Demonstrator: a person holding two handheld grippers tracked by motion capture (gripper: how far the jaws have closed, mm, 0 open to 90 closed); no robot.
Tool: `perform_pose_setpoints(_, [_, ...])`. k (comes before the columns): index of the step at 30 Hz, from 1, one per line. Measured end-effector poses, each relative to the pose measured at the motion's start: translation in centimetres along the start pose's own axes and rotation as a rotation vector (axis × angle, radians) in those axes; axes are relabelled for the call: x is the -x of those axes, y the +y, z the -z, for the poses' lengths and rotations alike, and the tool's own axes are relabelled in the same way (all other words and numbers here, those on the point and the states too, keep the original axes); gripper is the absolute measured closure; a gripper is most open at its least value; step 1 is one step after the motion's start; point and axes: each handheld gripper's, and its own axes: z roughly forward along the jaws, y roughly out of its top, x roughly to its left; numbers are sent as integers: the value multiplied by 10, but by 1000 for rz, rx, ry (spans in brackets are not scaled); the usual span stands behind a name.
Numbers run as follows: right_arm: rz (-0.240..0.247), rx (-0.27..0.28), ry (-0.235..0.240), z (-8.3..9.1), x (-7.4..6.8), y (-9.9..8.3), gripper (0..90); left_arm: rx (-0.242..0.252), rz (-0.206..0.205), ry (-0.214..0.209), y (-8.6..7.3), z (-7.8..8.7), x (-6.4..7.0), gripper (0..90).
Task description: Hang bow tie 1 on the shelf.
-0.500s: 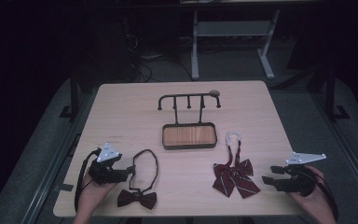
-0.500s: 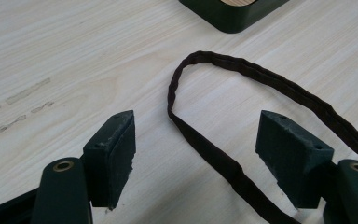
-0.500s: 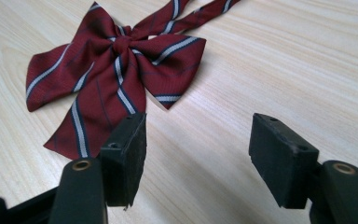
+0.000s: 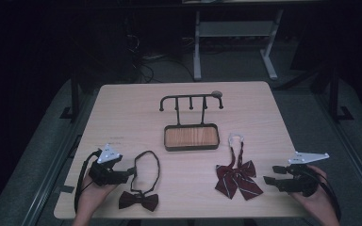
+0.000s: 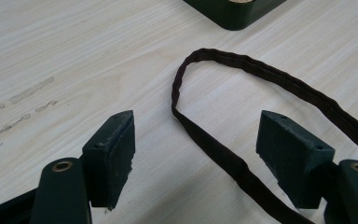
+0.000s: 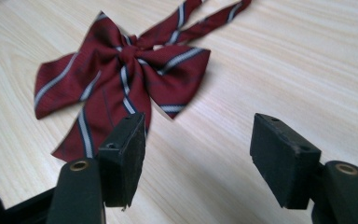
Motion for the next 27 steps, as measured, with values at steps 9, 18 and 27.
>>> perform_pose_setpoints(9, [40,-39,0,-6,-13,26,354,1,0,4,-1,1,-2,285])
perform_pose_setpoints(18, [49,-102,9,-11,-18,56,365,2,22,17,-5,4,-9,285])
perform_pose_setpoints(27, [51,-143,45,-18,-16,86,369,2,13,20,-5,3,-9,285])
